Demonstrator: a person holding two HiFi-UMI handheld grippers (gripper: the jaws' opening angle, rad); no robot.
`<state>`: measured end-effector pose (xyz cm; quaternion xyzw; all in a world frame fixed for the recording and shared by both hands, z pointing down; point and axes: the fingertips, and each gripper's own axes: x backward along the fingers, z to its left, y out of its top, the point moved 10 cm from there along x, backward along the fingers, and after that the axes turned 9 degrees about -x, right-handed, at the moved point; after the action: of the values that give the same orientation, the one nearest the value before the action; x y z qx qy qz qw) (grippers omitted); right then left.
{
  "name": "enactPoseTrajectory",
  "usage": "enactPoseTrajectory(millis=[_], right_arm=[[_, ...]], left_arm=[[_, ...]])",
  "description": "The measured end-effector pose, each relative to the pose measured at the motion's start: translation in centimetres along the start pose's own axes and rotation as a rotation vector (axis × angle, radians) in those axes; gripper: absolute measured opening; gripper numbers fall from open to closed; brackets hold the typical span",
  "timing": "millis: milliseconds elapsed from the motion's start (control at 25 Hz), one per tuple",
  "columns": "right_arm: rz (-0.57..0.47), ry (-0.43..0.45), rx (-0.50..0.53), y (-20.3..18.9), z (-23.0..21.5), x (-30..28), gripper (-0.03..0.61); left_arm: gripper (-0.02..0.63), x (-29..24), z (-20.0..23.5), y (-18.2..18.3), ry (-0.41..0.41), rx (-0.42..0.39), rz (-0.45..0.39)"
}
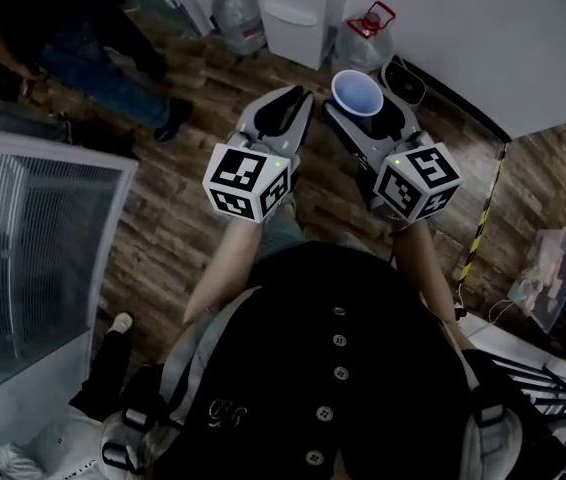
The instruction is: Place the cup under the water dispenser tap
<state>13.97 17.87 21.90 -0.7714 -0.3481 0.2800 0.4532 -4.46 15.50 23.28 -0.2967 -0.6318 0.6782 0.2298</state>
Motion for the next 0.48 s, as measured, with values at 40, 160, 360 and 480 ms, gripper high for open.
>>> enactPoseTrajectory(millis=[40,160,360,480], right_arm=[[-0.010,-0.007,-0.004,0.5,-0.4,-1.1,0.302],[-0.035,-0.030,-0.002,1.8,-1.1,-4.4,0.302],[-0.070,-0.056,0.007,3.3,-1.6,-10.1,0.302],[-0.077,-0.069,0.012,3.8,-1.9,-13.0,0.302]], left_arm=[[0.046,-0.8,1.2,0.4,-0.009,-0.010,-0.001],[0.046,-2.4,4.9,1.5,-0.029,-0.028,-0.009],[0.046,-4.3,11.0,2.6,-0.050,-0.047,-0.022],[0.046,-5.5,13.7,2.7,-0.073,-0.049,-0.019]])
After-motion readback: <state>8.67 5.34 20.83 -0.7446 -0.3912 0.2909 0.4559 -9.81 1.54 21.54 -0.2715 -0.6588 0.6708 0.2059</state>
